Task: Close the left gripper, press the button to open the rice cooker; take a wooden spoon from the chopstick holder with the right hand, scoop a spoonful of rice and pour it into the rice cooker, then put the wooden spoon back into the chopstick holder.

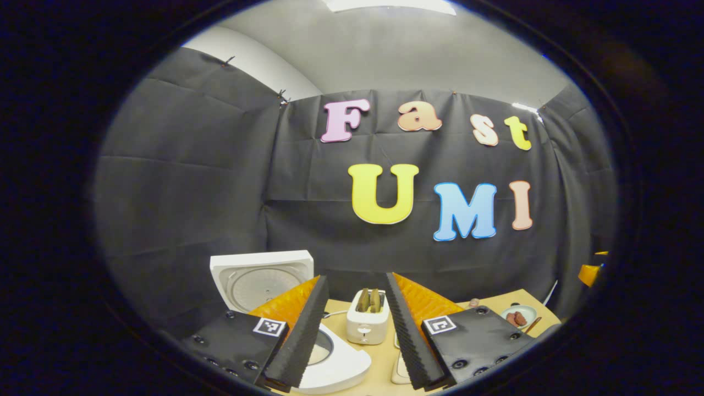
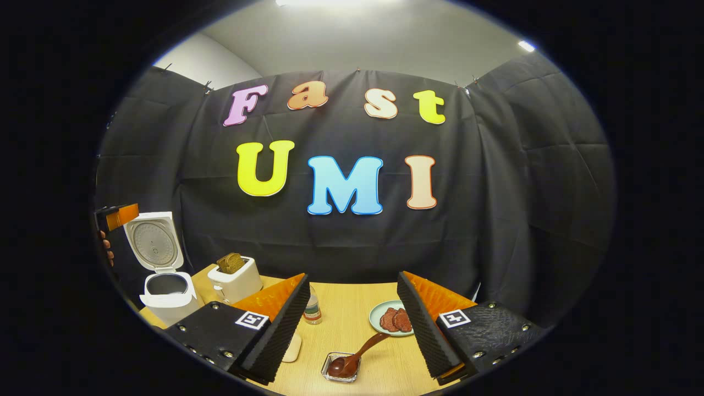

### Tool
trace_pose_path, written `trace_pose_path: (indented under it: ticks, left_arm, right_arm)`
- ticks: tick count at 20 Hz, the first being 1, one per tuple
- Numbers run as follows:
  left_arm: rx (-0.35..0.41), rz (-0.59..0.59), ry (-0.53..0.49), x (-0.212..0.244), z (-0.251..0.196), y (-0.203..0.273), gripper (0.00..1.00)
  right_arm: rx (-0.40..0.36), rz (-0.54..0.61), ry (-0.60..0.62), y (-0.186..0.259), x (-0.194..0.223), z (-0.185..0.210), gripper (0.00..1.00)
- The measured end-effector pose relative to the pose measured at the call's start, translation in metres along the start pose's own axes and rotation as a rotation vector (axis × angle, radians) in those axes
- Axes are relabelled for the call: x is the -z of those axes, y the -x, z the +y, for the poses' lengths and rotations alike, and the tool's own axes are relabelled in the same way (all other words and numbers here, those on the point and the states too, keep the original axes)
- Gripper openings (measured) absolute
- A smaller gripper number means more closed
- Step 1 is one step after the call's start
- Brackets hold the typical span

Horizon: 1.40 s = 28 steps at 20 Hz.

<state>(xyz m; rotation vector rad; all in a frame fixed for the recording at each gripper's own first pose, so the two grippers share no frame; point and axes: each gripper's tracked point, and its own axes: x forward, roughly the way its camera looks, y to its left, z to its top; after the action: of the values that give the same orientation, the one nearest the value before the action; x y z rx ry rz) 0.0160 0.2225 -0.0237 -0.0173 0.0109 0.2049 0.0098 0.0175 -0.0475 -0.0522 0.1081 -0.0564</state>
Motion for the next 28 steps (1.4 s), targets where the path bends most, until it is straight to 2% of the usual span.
trace_pose_path:
  ticks: [1,2,6,9,10,11,13,15,18,20,21,26,28]
  left_arm:
    - [0.012,-0.008,0.003,-0.002,-0.004,0.002,0.73]
    - [0.030,-0.008,0.010,-0.001,-0.009,0.006,0.79]
    - [0.099,-0.029,0.066,-0.007,-0.027,0.018,0.76]
    - [0.140,-0.021,0.065,-0.001,-0.042,0.022,0.76]
    - [0.150,-0.018,0.063,0.000,-0.046,0.023,0.73]
    - [0.160,-0.017,0.065,0.001,-0.051,0.024,0.76]
    - [0.172,-0.001,0.067,0.005,-0.061,0.023,0.73]
    - [0.173,0.040,0.079,0.014,-0.070,0.023,0.76]
    - [0.155,0.049,0.081,0.013,-0.077,0.018,0.74]
    - [0.145,0.057,0.066,0.015,-0.084,0.016,0.76]
    - [0.141,0.069,0.057,0.019,-0.088,0.014,0.74]
    - [0.113,0.129,0.057,0.039,-0.104,0.006,0.76]
    - [0.097,0.146,0.053,0.044,-0.106,0.000,0.74]
  right_arm:
    - [0.014,-0.006,0.003,0.003,-0.001,-0.002,0.97]
    - [0.025,-0.006,0.005,0.006,0.002,-0.002,0.97]
    - [0.050,0.007,-0.034,0.011,0.019,-0.004,0.97]
    - [0.085,0.042,-0.091,0.010,0.038,-0.017,0.97]
    - [0.090,0.055,-0.105,0.007,0.045,-0.020,0.97]
    - [0.093,0.072,-0.111,0.003,0.054,-0.023,0.97]
    - [0.084,0.112,-0.127,-0.007,0.070,-0.027,0.97]
    - [0.072,0.151,-0.167,-0.021,0.088,-0.033,0.97]
    - [0.067,0.225,-0.208,-0.044,0.120,-0.043,0.97]
    - [0.066,0.278,-0.213,-0.059,0.145,-0.048,0.98]
    - [0.062,0.302,-0.221,-0.066,0.157,-0.050,0.98]
    - [0.034,0.405,-0.254,-0.095,0.210,-0.050,0.98]
    - [0.022,0.444,-0.278,-0.107,0.229,-0.049,0.98]
